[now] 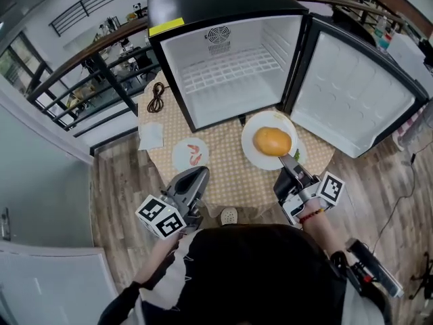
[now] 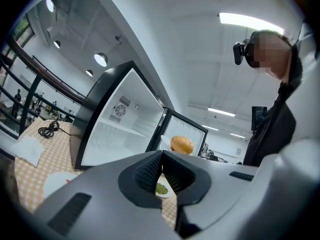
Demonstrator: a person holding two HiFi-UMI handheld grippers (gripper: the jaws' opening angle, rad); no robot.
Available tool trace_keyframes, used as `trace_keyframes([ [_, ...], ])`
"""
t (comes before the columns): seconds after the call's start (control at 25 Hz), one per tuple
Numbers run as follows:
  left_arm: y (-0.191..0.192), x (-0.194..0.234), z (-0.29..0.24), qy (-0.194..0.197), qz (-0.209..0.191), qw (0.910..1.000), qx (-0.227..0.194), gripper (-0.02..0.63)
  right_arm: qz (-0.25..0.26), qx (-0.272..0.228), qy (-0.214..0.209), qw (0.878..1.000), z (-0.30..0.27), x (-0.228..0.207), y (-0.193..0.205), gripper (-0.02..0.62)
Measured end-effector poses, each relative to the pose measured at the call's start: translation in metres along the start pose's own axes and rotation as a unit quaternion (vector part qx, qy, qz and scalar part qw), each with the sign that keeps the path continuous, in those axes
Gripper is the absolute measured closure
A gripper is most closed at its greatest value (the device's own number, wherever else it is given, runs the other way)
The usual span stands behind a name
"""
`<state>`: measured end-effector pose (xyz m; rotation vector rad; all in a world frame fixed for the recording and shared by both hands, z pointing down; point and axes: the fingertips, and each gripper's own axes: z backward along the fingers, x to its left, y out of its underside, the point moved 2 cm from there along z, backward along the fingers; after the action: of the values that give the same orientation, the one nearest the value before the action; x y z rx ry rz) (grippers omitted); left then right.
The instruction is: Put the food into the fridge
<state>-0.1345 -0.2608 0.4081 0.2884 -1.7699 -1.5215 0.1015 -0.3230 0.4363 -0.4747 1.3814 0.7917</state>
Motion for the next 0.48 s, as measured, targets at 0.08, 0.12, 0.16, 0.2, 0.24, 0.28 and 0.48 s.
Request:
trace_keyframes([
  [0.08,-0.007,0.012,-0.010,0.000,-0.010,0.9999,0.004,0.592,0.001,0.000,-0.001,1.000,-0.010,-0.002,-0.004,0.566],
  [0.12,-0.011,0.017,-0.015,-0.001,-0.014,0.9999,0.003,0.592,0.003,0.001,0.000,1.000,-0.015,-0.003,-0.006,0.566],
  [0.16,-0.015,0.023,-0.019,-0.001,-0.016,0.9999,0.003,0.592,0.003,0.003,0.001,1.000,-0.021,-0.005,-0.007,0.566],
  [0.2,-0.019,0.029,-0.024,-0.001,-0.016,0.9999,0.002,0.592,0.003,0.005,0.001,1.000,-0.026,-0.007,-0.007,0.566],
  [0.24,-0.021,0.034,-0.029,-0.001,-0.016,0.9999,0.003,0.592,0.001,0.007,0.003,1.000,-0.032,-0.008,-0.007,0.566],
  [0.28,-0.023,0.038,-0.033,0.000,-0.015,0.9999,0.004,0.592,0.000,0.010,0.005,1.000,-0.037,-0.010,-0.007,0.566],
  [0.48,-0.026,0.049,-0.050,0.012,-0.015,0.9997,0.013,0.592,0.007,0.024,0.015,1.000,-0.059,-0.013,-0.015,0.566],
])
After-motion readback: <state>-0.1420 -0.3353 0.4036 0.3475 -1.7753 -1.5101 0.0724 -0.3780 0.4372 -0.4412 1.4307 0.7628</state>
